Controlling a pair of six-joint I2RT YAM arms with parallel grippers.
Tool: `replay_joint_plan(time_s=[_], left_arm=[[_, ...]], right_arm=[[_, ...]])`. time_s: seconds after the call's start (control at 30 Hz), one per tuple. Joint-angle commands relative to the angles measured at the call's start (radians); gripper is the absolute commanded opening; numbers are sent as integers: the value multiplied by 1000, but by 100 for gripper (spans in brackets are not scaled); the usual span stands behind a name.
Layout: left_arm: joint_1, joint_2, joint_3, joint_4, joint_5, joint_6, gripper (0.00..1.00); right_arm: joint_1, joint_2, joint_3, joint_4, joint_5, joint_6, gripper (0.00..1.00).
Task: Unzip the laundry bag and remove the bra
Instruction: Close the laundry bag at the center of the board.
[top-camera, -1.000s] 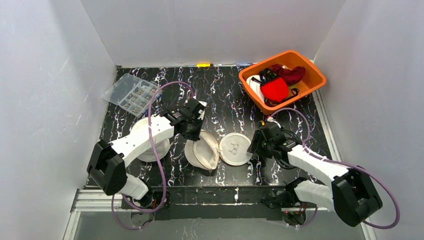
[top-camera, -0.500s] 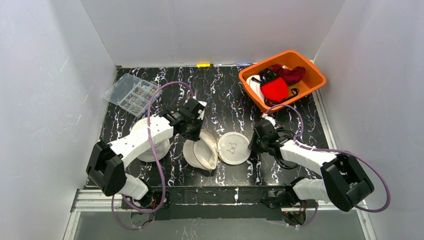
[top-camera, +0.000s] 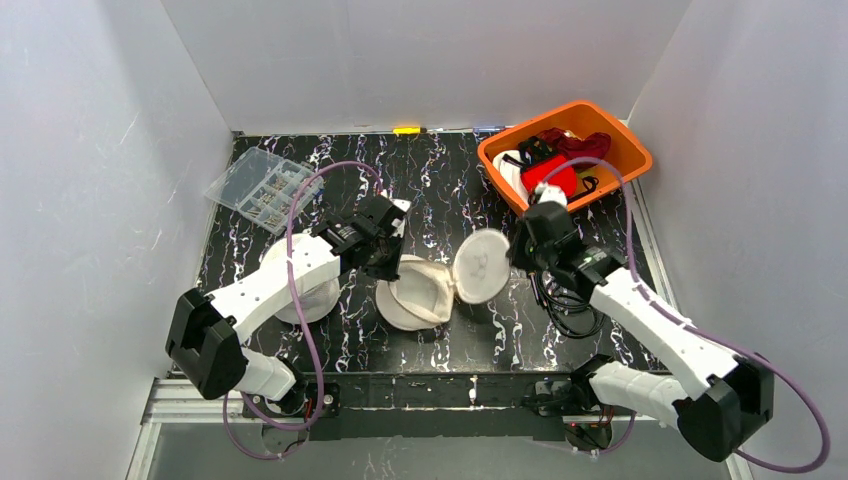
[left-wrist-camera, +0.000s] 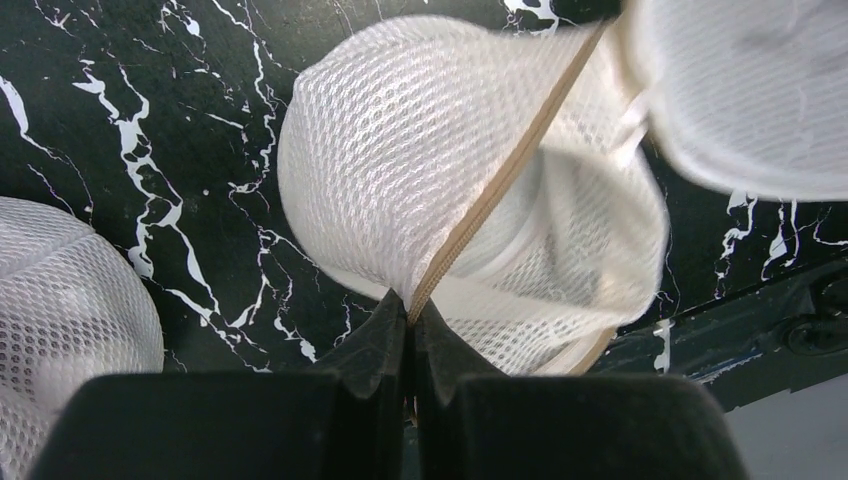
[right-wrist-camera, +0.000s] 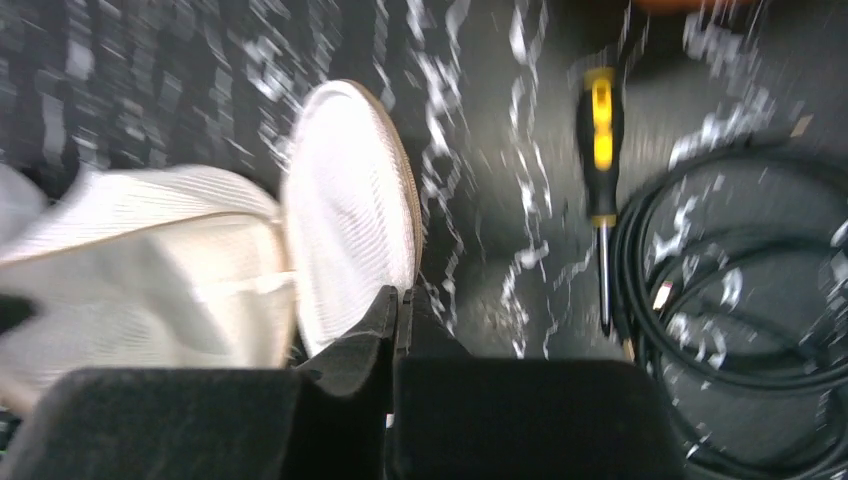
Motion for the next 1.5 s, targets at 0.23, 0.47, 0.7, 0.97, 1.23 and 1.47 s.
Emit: replay_joint_plan(time_s=[0.23, 0.47, 0.7, 0.97, 1.23, 1.47], left_arm=[[8, 10, 179, -31, 18, -35, 0], [40, 125, 272, -36, 108, -36, 2], [85, 287, 348, -40, 227, -47, 6], [104, 291, 481, -64, 248, -32, 36], [104, 228, 265, 30, 291, -101, 58], [103, 173, 79, 242, 346, -257, 74]], right_arm=[[5, 56, 622, -332, 37, -299, 1], [5, 28, 667, -300, -89, -348, 1], [5, 19, 633, -320, -4, -360, 1], [8, 75, 806, -376, 38, -390, 1], [8, 37, 631, -312, 8, -348, 1], [8, 32, 616, -304, 19, -329, 1]])
